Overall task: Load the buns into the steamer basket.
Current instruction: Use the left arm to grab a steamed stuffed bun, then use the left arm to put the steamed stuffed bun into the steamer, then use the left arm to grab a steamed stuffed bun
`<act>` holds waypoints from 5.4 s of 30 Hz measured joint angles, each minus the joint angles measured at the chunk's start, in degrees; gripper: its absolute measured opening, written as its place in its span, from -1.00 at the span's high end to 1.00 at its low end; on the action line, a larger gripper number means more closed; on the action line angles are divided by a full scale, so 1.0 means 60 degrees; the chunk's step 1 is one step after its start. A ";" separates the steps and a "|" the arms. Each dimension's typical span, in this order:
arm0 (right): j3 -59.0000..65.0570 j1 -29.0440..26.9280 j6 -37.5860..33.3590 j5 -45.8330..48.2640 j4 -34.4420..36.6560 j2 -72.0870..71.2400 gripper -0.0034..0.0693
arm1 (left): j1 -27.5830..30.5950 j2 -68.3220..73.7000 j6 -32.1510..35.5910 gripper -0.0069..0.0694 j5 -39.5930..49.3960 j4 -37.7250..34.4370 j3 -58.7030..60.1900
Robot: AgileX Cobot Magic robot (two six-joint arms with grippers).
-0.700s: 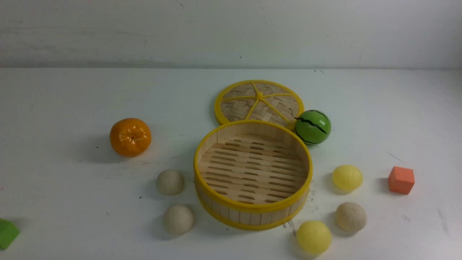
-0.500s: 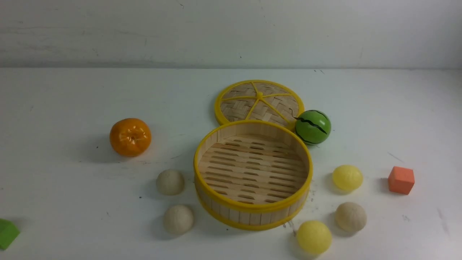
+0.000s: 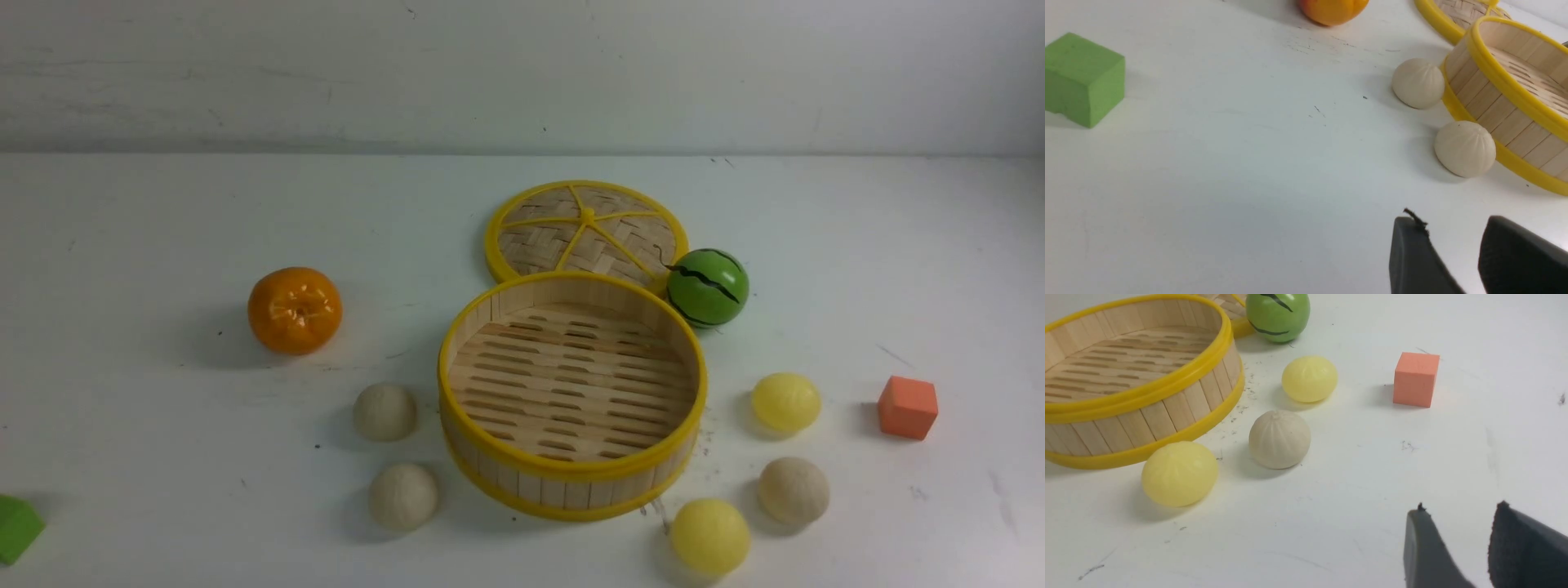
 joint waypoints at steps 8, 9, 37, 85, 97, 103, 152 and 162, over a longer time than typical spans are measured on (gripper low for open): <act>0.0000 0.0000 0.0000 0.0000 -0.0149 0.0000 0.25 | 0.0000 0.0000 -0.0662 0.19 -0.0698 -0.1011 0.0000; 0.0000 0.0000 0.0000 0.0000 -0.0179 0.0000 0.25 | 0.0000 0.0000 -0.0928 0.19 -0.0934 -0.1495 0.0000; 0.0000 0.0000 0.0000 0.0000 -0.0244 0.0000 0.25 | -0.0015 0.7978 0.2605 0.85 0.5467 -0.2032 -0.7206; 0.0000 0.0000 0.0000 -0.0012 -0.0263 0.0000 0.25 | -0.2983 1.7184 0.2792 0.14 0.4603 0.0487 -1.2110; 0.0000 0.0000 0.0000 -0.0012 -0.0254 0.0000 0.25 | -0.2983 1.7764 0.2826 0.18 0.4127 0.0570 -1.2137; 0.0000 0.0000 0.0000 -0.0012 -0.0254 0.0000 0.25 | -0.2983 1.7820 0.2826 0.20 0.4010 0.0761 -1.2148; 0.0000 0.0000 0.0000 -0.0012 -0.0254 0.0000 0.25 | -0.4490 1.9734 0.1309 -0.26 0.7884 0.2411 -1.8803; 0.0000 0.0000 0.0000 -0.0012 -0.0254 0.0000 0.25 | -0.2900 1.8400 0.0699 0.26 0.7923 0.2464 -1.6015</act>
